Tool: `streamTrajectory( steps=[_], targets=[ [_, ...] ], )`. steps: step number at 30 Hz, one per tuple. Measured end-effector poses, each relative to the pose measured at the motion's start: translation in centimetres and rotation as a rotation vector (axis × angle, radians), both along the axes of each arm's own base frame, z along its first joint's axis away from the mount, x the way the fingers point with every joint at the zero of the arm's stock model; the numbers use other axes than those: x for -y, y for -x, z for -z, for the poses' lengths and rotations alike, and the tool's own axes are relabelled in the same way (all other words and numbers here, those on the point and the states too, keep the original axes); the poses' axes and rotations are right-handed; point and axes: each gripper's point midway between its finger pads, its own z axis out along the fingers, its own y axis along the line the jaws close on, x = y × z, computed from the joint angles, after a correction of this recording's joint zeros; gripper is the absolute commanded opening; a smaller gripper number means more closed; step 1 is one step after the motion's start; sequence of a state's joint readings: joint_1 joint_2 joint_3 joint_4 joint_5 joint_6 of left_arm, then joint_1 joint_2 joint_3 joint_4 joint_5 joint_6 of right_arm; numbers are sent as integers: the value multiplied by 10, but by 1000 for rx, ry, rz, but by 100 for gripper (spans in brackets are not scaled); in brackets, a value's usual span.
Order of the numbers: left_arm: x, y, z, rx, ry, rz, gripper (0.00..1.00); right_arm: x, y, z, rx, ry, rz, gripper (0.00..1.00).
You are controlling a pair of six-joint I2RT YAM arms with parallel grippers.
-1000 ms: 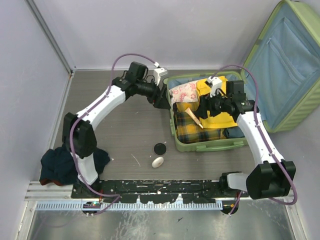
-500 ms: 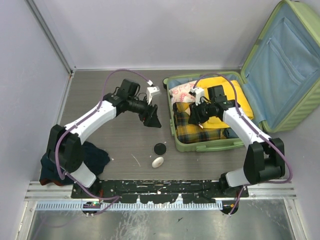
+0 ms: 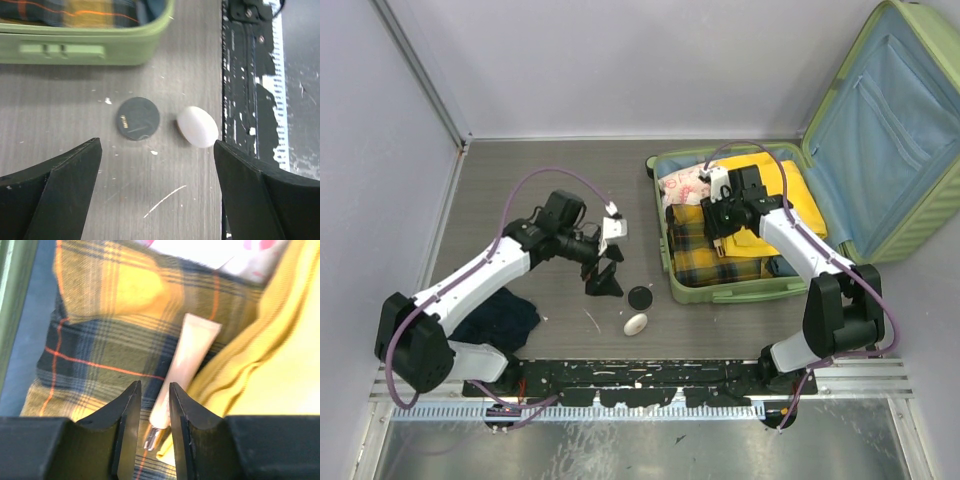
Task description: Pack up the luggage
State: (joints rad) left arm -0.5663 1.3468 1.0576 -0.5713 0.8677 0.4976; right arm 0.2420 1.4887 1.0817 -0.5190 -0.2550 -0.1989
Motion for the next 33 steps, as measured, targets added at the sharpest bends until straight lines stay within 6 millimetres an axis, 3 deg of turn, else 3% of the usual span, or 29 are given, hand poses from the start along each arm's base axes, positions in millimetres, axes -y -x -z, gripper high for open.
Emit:
streamTrajectory(
  steps=[4, 8, 14, 20, 26, 33],
  targets=[
    [-1, 35, 17, 40, -19, 92, 98, 12, -12, -9, 36, 28, 56, 41],
    [5, 57, 30, 64, -31, 126, 100, 13, -18, -18, 49, 0, 77, 48],
    [23, 66, 40, 80, -28, 110, 94, 2, -15, -32, 50, -88, 61, 54],
    [30, 77, 66, 96, -57, 81, 86, 3, -18, -50, 92, -133, 66, 54],
    [31, 79, 92, 119, -95, 65, 65, 18, -23, -53, 101, -140, 111, 55],
    [32, 72, 118, 86, -160, 33, 27, 31, -21, -77, 161, -159, 144, 55]
  ],
)
